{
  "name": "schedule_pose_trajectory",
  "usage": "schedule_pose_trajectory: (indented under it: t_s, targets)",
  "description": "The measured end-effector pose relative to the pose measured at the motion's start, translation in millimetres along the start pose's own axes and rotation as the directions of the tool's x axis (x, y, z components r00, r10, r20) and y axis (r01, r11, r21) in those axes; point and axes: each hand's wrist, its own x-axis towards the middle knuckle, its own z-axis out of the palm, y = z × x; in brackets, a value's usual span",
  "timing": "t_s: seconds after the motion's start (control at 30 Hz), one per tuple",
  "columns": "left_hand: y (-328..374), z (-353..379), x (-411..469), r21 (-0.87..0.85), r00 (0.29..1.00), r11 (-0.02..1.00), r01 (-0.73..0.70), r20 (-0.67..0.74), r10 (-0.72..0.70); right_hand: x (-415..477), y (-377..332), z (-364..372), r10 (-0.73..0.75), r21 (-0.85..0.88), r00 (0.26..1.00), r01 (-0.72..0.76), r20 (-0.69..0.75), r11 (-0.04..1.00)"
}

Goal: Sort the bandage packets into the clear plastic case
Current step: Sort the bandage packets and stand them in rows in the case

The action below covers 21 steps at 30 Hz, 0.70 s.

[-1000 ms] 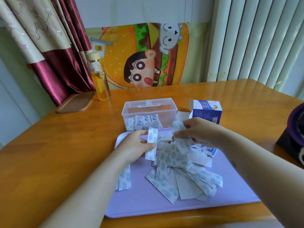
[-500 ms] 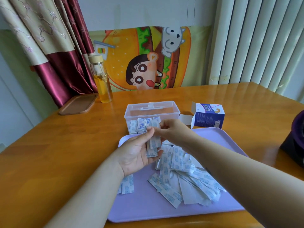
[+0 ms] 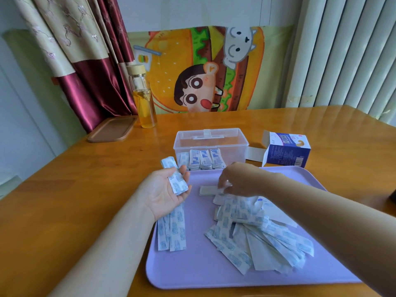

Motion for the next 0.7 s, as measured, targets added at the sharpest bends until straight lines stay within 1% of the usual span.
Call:
schedule_pose_trajectory:
  t_s: [0.07,0.1,0.17,0.23,0.3,0.37,0.4,0.43,0.5,0.53,0.57,0.63,0.7]
  targets:
    - [-1,1,0,-0.045,1.000,0.999,-0.012,-0.019,0.012,-4,5,-4,0.004,-0.036,1.000,-0.004,0.013,0.999]
    - [-1,3,0,-0.058,0.999,0.998,-0.025,-0.025,0.024,-6,9,-5,0.008,0.007,1.000,-0.008,-0.005,1.000]
    - [-4,4,0,-0.072,0.999,0.997,-0.033,-0.025,0.031,-9,15,-12,0.065,0.223,0.993,-0.043,-0.094,0.974]
    - [-8,7,1,-0.051,1.000,0.999,0.001,0.003,-0.001,-15,18,-24,0.134,0.429,0.974,-0.045,-0.181,0.902]
    - [-13,12,0,0.013,0.999,0.999,0.040,0.024,-0.040,-22,16,-33,0.170,0.568,0.956,-0.005,-0.238,0.823]
    - [-20,19,0,0.085,0.995,0.993,0.079,0.056,-0.084,-33,3,-42,0.171,0.747,0.958,0.060,-0.229,0.662]
    - [-23,23,-2,0.117,0.990,0.988,0.098,0.088,-0.109,-35,-3,-42,0.161,0.796,0.964,0.073,-0.210,0.601]
    - [-26,28,-4,0.141,0.982,0.983,0.117,0.131,-0.135,-35,-9,-40,0.166,0.824,0.966,0.072,-0.197,0.562]
    - [-31,35,-9,0.146,0.958,0.978,0.151,0.223,-0.182,-33,-20,-31,0.203,0.850,0.957,0.071,-0.205,0.522]
    - [-33,38,-12,0.141,0.948,0.977,0.159,0.253,-0.191,-31,-25,-27,0.217,0.846,0.950,0.081,-0.226,0.527]
    - [-33,40,-13,0.139,0.946,0.977,0.160,0.260,-0.192,-30,-29,-25,0.229,0.827,0.941,0.084,-0.249,0.555]
    - [-33,38,-13,0.097,0.960,0.981,0.167,0.212,-0.184,-30,-26,-23,0.255,0.784,0.926,0.067,-0.280,0.617]
    - [-29,29,-9,0.032,0.970,0.983,0.181,0.158,-0.184,-34,-15,-26,0.284,0.743,0.927,-0.008,-0.245,0.669]
